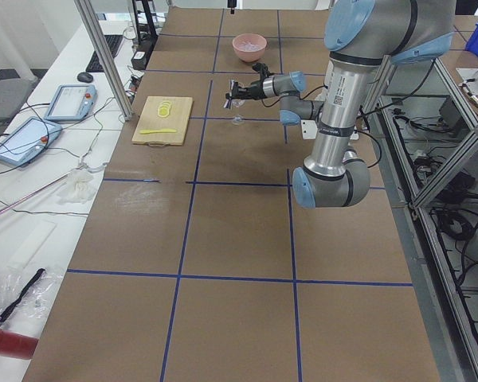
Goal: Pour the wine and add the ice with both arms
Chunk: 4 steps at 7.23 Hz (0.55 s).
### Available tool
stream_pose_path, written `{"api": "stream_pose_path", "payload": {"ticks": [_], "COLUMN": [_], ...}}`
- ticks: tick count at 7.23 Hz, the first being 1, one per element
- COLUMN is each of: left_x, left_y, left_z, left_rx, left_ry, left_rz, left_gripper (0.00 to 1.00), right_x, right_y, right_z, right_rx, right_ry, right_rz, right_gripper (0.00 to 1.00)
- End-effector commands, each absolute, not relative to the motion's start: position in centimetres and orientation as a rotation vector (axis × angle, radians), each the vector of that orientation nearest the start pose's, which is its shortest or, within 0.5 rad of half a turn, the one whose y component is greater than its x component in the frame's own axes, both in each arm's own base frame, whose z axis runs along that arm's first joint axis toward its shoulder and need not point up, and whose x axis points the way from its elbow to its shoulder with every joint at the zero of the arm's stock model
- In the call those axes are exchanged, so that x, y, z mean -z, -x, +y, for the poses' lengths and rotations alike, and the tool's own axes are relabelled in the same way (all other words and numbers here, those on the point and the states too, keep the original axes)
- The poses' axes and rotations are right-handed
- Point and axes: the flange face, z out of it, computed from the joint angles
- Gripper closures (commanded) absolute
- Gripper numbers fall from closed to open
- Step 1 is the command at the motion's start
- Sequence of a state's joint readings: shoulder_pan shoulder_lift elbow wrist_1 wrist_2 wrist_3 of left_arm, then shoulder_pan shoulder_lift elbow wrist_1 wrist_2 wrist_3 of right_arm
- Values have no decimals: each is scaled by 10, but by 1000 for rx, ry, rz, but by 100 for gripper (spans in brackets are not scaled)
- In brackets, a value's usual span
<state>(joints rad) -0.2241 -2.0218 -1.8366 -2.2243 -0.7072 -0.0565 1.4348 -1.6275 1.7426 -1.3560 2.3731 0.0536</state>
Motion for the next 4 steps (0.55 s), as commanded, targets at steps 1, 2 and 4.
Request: {"api": "stream_pose_path", "payload": {"ticks": [1, 2, 4], "left_x": [-191, -191, -190], "left_y": [-507, -505, -504], "left_z": [-332, -333, -333], "left_rx": [-534, -583, -679], "left_ry": [-1438, -1451, -1466], "left_rz": [156, 89, -17], "left_gripper": [100, 100, 100], "right_x": [-576, -577, -579], "right_y": [3, 3, 3], "right_z": [-485, -484, -482], "right_rx": [206, 205, 203], "right_ry": [-234, -232, -228], "right_rz": [-821, -821, -821], "right_gripper": [0, 0, 0]}}
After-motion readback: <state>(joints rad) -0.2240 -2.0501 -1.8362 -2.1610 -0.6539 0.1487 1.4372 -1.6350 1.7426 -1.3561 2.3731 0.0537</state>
